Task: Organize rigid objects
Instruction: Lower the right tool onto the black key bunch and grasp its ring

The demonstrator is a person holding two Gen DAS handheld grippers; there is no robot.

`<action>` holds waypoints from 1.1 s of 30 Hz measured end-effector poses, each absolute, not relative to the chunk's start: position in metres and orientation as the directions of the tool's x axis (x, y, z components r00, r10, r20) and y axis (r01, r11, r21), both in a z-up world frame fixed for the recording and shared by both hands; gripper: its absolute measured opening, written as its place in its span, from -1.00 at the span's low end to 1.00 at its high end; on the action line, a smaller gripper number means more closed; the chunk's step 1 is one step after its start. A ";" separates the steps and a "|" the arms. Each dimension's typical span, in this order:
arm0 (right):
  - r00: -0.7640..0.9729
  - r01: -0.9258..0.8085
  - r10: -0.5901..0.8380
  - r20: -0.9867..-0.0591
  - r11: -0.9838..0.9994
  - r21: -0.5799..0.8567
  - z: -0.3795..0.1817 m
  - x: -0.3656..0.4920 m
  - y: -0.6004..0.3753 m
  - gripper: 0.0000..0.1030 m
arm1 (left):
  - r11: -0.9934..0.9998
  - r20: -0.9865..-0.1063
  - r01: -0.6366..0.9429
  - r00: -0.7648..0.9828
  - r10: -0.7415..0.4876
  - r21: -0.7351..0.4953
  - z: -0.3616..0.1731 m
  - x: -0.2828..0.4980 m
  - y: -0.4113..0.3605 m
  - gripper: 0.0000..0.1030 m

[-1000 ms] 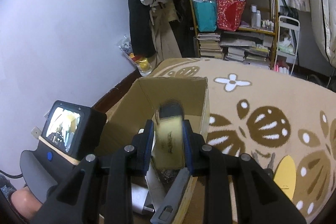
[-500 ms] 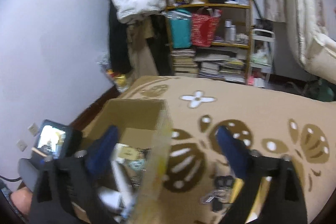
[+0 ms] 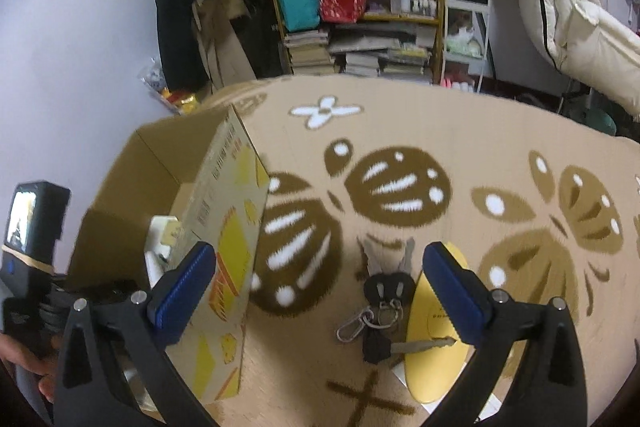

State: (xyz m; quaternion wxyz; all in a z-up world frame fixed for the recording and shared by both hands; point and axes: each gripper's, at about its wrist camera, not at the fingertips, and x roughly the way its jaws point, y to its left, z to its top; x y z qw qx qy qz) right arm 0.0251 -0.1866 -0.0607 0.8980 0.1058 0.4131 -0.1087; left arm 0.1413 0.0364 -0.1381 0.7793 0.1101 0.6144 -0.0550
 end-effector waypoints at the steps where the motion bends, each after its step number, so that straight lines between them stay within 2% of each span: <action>1: 0.625 0.282 -0.105 -0.773 0.954 0.098 -0.064 0.026 -0.187 1.00 | 0.970 -0.970 0.221 0.239 0.050 0.104 -0.138 0.142 0.036 -0.57; 6: 0.566 0.296 -0.021 -0.824 0.938 0.179 -0.082 0.029 -0.196 1.00 | 0.969 -0.970 0.222 0.239 0.051 0.105 -0.139 0.141 0.036 -0.57; 15: 0.475 0.369 -0.023 -0.879 0.913 0.176 -0.107 0.029 -0.211 1.00 | 0.970 -0.970 0.221 0.238 0.048 0.103 -0.139 0.141 0.035 -0.57; 16: 0.469 0.373 -0.017 -0.883 0.910 0.181 -0.109 0.029 -0.212 0.91 | 0.970 -0.970 0.221 0.237 0.048 0.102 -0.140 0.141 0.035 -0.57; 17: 0.457 0.383 0.003 -0.889 0.902 0.200 -0.114 0.029 -0.215 0.74 | 0.970 -0.970 0.221 0.237 0.049 0.103 -0.139 0.141 0.035 -0.57; 20: 0.437 0.407 0.057 -0.898 0.878 0.254 -0.126 0.029 -0.221 0.49 | 0.969 -0.970 0.222 0.238 0.050 0.104 -0.139 0.141 0.035 -0.57; 33: 0.392 0.412 0.040 -0.919 0.886 0.214 -0.144 0.032 -0.218 0.47 | 0.969 -0.970 0.224 0.238 0.051 0.106 -0.140 0.141 0.035 -0.57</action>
